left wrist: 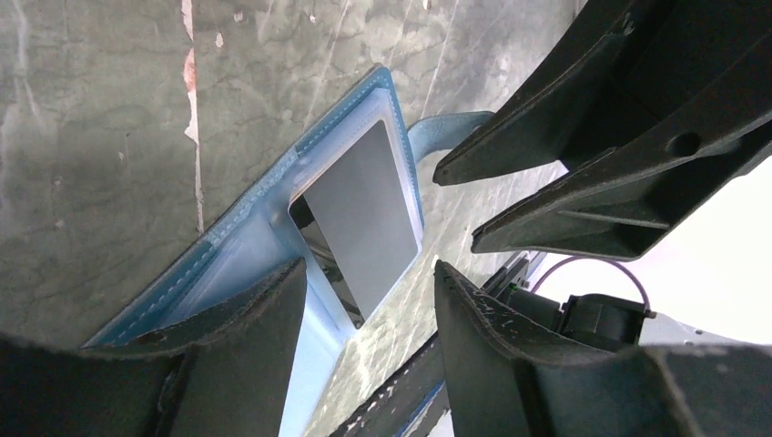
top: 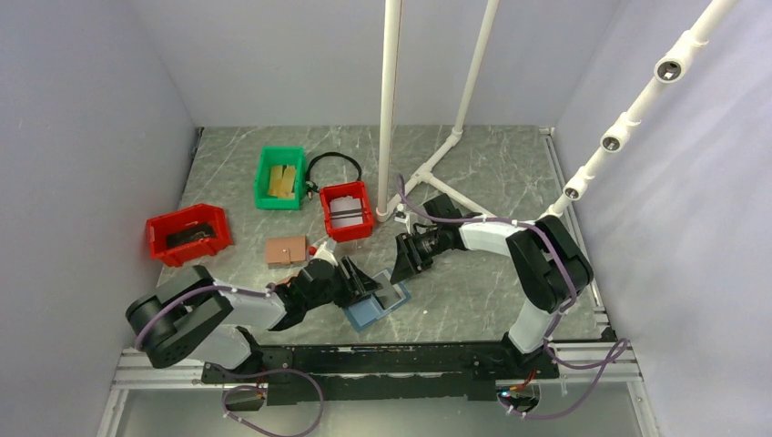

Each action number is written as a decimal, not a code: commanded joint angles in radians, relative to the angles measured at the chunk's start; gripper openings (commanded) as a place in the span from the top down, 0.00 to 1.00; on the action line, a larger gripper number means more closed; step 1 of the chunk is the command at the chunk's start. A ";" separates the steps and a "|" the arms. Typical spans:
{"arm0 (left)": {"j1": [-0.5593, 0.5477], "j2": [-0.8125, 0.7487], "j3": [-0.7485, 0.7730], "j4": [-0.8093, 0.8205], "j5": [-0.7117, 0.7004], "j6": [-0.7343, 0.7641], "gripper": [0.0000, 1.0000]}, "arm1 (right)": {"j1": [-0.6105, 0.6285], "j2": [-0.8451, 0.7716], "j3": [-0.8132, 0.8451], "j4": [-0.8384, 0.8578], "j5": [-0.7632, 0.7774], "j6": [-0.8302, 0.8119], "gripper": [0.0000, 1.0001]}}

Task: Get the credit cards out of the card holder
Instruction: Remove the credit card from the card holder.

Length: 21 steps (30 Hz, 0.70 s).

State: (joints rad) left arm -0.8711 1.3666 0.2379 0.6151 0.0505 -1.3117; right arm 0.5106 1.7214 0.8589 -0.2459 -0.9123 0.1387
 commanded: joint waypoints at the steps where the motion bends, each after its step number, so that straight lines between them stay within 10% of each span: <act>1: -0.009 0.068 -0.013 0.141 -0.016 -0.034 0.41 | 0.006 0.021 0.002 0.027 0.035 0.011 0.55; 21: -0.012 0.099 -0.013 -0.021 -0.085 -0.074 0.53 | 0.040 0.068 0.023 0.005 -0.049 0.016 0.63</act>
State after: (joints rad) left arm -0.8787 1.4250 0.2333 0.6567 0.0082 -1.3872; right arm 0.5316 1.7782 0.8631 -0.2420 -0.8959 0.1482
